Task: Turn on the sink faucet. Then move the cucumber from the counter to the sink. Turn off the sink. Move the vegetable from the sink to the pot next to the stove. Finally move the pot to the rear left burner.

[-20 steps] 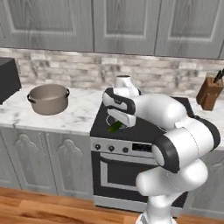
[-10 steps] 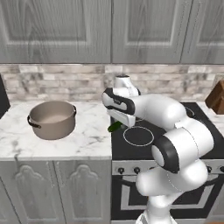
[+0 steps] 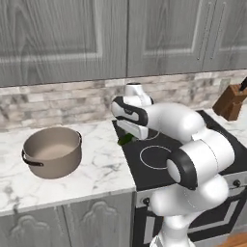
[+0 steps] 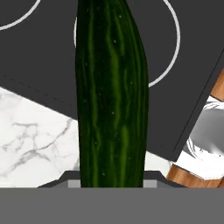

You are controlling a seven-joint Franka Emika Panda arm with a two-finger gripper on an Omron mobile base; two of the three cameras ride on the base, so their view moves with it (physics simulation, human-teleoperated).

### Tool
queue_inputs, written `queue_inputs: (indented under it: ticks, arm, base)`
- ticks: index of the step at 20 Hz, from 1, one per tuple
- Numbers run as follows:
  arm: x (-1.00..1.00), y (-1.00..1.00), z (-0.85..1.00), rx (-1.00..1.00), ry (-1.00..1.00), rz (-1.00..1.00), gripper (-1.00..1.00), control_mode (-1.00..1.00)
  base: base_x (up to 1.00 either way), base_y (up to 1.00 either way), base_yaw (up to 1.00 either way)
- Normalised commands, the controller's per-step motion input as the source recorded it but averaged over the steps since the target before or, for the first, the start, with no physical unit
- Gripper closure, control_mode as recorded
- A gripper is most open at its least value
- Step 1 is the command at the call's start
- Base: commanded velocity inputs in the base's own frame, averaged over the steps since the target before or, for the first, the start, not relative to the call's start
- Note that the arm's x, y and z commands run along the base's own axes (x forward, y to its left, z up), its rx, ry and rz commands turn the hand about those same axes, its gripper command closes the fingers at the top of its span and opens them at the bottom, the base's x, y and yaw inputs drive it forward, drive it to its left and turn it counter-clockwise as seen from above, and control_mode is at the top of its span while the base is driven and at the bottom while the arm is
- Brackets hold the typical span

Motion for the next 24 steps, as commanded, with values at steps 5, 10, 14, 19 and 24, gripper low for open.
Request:
queue_inputs:
  ticks: [5,10,14,19,24]
  arm:
    - [0.0,0.0,0.0,0.0,0.0,0.0,1.0,1.0]
    - [0.0,0.0,0.0,0.0,0.0,0.0,1.0,1.0]
    - [0.0,0.0,0.0,0.0,0.0,0.0,1.0,1.0]
    - [0.0,0.0,0.0,0.0,0.0,0.0,1.0,1.0]
    - [0.0,0.0,0.0,0.0,0.0,0.0,1.0,1.0]
  base:
    - [0.2,0.48,-0.42]
    - [0.47,0.56,-0.29]
    - [0.67,0.51,-0.09]
    - [0.38,0.35,0.09]
    - [0.32,0.28,0.33]
